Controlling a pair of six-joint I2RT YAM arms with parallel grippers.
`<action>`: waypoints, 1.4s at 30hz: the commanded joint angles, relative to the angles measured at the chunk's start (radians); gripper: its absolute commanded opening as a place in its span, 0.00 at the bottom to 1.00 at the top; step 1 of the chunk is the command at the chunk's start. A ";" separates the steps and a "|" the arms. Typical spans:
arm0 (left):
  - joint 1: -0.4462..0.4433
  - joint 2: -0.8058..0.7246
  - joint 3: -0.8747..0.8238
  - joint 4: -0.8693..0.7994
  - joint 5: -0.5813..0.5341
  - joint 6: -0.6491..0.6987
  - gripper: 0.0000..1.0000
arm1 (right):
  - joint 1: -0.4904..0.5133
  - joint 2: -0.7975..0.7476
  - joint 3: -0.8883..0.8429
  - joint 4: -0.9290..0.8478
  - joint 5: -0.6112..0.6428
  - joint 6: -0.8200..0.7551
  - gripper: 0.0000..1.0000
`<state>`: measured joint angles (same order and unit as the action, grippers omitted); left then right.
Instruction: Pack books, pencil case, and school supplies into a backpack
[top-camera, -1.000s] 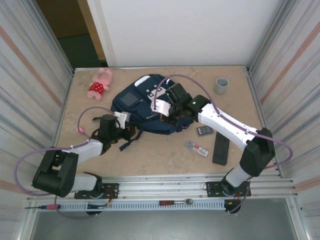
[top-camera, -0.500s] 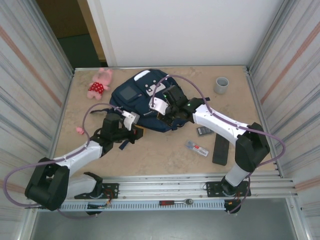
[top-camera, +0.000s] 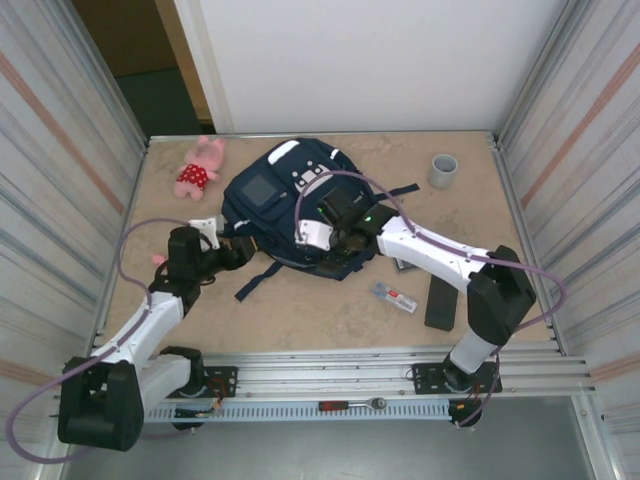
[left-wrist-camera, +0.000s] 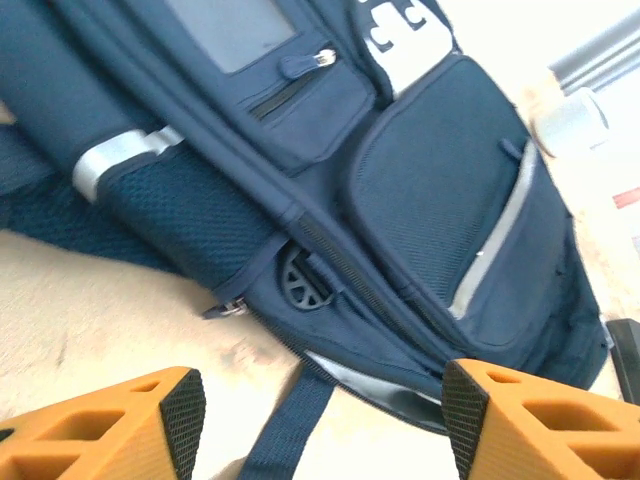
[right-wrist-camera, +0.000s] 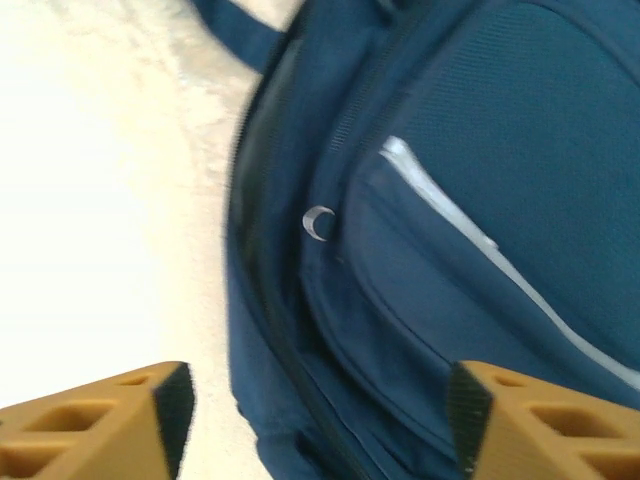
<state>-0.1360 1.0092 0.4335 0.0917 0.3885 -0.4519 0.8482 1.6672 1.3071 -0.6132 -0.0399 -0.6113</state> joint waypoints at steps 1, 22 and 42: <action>0.010 -0.008 -0.005 -0.034 -0.034 -0.049 0.66 | 0.057 0.059 0.039 -0.001 0.062 0.004 0.74; 0.015 0.131 0.021 -0.008 0.061 -0.026 0.63 | -0.036 0.026 -0.023 0.214 -0.015 0.120 0.08; -0.188 0.261 -0.044 0.497 -0.008 0.314 0.68 | -0.199 -0.132 0.152 -0.100 -0.390 -0.071 0.00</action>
<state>-0.3229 1.2579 0.3946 0.4534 0.3904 -0.2020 0.6540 1.5578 1.4029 -0.7288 -0.3527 -0.6579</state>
